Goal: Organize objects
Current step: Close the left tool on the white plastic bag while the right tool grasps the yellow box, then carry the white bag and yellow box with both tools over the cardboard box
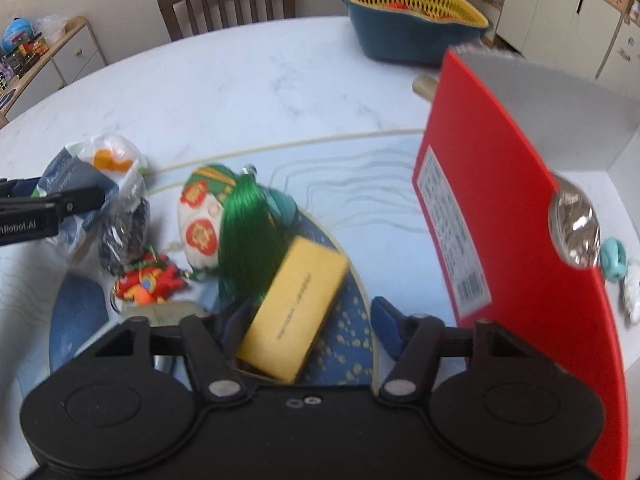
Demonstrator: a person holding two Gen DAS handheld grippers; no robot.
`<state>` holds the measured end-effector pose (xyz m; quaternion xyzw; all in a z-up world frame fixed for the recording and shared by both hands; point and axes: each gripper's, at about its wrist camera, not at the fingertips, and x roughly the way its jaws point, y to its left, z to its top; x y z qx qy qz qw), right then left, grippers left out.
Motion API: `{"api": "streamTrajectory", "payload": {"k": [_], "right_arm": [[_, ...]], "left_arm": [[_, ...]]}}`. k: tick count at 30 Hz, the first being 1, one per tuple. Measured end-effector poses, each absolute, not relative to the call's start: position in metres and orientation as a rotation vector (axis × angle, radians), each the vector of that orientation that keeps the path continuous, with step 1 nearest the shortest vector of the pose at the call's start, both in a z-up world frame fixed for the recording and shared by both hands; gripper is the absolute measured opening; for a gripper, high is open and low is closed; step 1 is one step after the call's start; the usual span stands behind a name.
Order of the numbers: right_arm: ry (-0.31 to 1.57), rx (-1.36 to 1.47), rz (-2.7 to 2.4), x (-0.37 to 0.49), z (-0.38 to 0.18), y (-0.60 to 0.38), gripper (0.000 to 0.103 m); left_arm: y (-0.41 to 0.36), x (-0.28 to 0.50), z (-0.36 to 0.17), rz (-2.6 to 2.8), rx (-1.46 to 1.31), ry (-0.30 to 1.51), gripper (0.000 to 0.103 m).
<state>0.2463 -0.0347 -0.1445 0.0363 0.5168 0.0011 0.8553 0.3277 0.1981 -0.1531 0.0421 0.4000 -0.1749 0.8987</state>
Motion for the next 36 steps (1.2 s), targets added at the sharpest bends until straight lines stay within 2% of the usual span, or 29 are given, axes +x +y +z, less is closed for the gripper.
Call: {"api": "streamTrajectory", "payload": {"k": [2,4,6,10,18,36], "right_arm": [[1.079,0.070,0.007,0.244,-0.145,-0.036,0.057],[1.074,0.073,0.018,0.243,-0.144,-0.037,0.048],[1.074,0.077,0.034,0.243,-0.143,-0.037,0.040],[1.080,0.081,0.056,0.242,-0.142,-0.038,0.030],[1.075,0.069,0.086,0.235,-0.133,-0.040,0.028],[0.989,0.059,0.239,0.186,-0.070,-0.044,0.028]], "left_arm": [[0.198,0.329,-0.154,-0.370,0.081,0.838,0.065],[0.198,0.328,-0.154,-0.375,0.075,0.837,0.061],[0.198,0.327,-0.153,-0.384,0.069,0.837,0.050],[0.196,0.322,-0.151,-0.382,0.059,0.837,0.038],[0.199,0.309,-0.142,-0.347,0.027,0.845,0.025],[0.182,0.221,-0.077,-0.290,-0.102,0.807,0.024]]}}
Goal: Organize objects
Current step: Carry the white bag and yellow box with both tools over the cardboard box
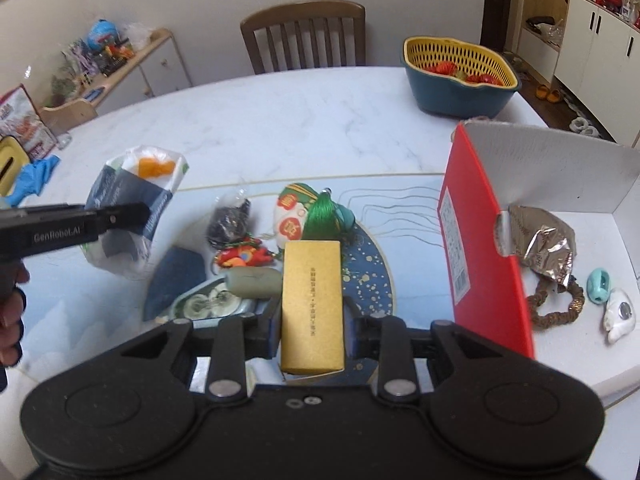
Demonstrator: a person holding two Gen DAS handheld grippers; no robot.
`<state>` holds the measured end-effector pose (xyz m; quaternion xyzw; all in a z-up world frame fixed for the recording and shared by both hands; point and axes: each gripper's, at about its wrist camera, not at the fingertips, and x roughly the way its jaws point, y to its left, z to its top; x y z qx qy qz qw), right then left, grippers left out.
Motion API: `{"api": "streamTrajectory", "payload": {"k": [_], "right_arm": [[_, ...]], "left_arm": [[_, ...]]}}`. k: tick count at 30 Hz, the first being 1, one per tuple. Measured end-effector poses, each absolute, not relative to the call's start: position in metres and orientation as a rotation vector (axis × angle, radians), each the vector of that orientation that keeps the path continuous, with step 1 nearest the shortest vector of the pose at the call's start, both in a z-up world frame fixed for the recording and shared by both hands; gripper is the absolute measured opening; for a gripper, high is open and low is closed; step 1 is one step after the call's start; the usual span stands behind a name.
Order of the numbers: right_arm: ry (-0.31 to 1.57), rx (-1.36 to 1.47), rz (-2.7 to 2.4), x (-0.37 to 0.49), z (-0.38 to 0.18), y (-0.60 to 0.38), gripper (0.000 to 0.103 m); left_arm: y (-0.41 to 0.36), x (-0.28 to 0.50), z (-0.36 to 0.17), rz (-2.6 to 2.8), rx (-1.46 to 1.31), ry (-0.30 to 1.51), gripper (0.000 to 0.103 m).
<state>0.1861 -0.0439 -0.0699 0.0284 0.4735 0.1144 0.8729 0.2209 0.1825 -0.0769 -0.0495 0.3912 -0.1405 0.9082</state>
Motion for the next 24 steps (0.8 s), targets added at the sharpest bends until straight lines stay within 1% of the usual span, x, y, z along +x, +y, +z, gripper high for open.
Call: {"api": "streamTrajectory", "payload": {"k": [10,24], "right_arm": [[0.907,0.081,0.292,0.164,-0.031,-0.077,0.028],[0.859,0.101,0.288,0.147,-0.017,-0.156,0.028]], "left_arm": [[0.137,0.180,-0.036,-0.313,-0.133,0.758,0.024],[0.041,0.160,-0.011,-0.347,-0.108,0.742,0.024]]}}
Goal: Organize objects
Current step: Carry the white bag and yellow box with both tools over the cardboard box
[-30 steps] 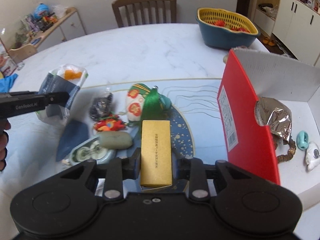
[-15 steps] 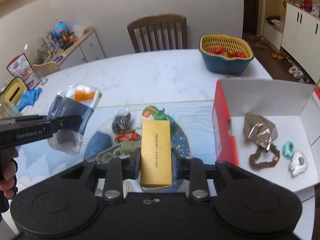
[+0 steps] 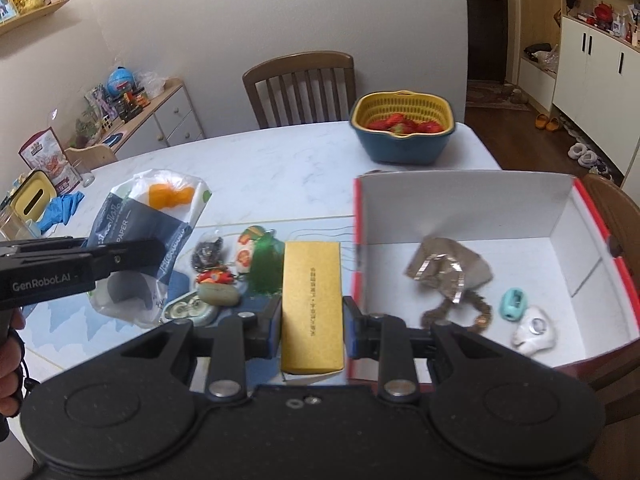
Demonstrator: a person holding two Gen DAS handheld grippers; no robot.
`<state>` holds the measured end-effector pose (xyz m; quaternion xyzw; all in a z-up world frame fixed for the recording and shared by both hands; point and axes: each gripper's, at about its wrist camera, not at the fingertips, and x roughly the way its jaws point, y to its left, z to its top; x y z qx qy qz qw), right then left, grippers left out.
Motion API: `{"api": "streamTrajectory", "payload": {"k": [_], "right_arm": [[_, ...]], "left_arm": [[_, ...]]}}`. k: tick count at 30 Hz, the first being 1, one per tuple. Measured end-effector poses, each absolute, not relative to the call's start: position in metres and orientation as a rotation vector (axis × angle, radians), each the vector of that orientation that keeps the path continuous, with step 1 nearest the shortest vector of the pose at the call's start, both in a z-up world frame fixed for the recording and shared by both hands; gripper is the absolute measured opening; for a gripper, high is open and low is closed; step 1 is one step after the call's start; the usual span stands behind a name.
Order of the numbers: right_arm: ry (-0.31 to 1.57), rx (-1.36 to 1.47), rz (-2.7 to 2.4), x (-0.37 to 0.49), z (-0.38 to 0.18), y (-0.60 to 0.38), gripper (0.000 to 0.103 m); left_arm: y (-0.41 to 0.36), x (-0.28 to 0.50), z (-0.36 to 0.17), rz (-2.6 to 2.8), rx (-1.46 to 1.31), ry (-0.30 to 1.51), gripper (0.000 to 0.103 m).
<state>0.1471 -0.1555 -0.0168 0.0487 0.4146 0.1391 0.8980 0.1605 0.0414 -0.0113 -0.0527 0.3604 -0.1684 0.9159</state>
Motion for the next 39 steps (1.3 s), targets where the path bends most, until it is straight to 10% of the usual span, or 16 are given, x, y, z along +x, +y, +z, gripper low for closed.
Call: {"api": "streamTrajectory", "payload": {"k": [39], "right_arm": [[0.869,0.146,0.154,0.181,-0.050,-0.344,0.028]], "left_arm": [[-0.162,0.215,-0.058,-0.455,0.079,0.868,0.024]]}}
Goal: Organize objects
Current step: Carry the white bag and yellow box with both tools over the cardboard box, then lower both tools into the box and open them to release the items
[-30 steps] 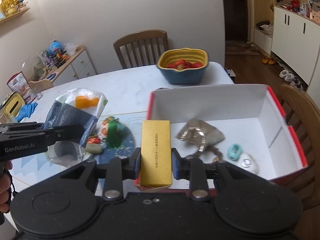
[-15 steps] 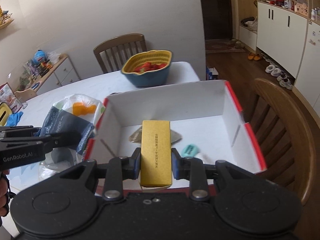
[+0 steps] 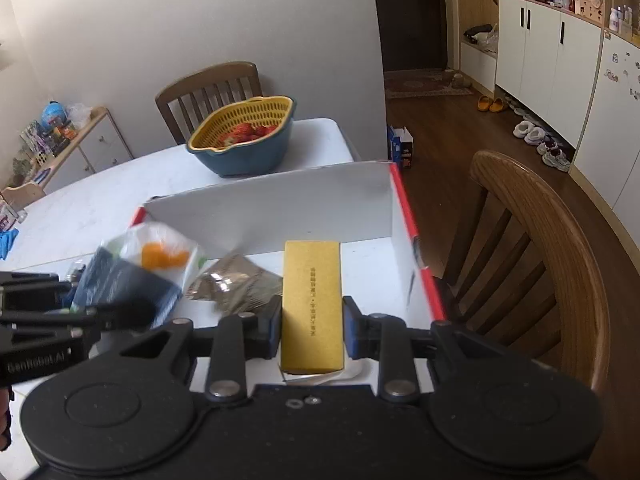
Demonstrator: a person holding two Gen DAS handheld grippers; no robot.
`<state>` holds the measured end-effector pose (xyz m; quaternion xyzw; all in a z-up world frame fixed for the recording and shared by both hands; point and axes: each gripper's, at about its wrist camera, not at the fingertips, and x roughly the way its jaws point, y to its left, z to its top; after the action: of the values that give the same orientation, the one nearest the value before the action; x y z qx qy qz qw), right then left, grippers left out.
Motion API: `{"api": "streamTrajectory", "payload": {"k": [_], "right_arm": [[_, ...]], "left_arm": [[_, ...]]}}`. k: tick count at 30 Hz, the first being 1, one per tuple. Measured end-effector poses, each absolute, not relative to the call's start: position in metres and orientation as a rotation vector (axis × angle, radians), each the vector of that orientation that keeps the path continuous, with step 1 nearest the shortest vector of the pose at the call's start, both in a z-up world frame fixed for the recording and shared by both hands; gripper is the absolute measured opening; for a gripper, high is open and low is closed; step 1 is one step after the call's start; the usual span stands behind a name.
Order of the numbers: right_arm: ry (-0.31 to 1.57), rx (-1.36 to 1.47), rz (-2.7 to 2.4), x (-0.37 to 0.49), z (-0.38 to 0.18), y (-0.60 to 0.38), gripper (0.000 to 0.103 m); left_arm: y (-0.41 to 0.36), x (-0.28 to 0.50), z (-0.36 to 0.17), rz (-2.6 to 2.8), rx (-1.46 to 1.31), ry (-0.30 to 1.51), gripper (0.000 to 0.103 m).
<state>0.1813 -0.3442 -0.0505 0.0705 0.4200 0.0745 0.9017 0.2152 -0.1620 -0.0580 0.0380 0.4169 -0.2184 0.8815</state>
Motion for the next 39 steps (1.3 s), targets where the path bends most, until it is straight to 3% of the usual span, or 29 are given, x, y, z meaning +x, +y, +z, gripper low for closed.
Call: {"api": "streamTrajectory", "payload": {"k": [28,39], "right_arm": [[1.075,0.024,0.198,0.263,-0.118,-0.328,0.028],[1.102,0.033,0.202,0.268,-0.117,-0.330,0.032]], "left_arm": [[-0.206,0.263,-0.114,-0.493,0.267,1.029,0.024],[-0.205,0.262,-0.114,-0.499,0.247,1.027,0.030]]}}
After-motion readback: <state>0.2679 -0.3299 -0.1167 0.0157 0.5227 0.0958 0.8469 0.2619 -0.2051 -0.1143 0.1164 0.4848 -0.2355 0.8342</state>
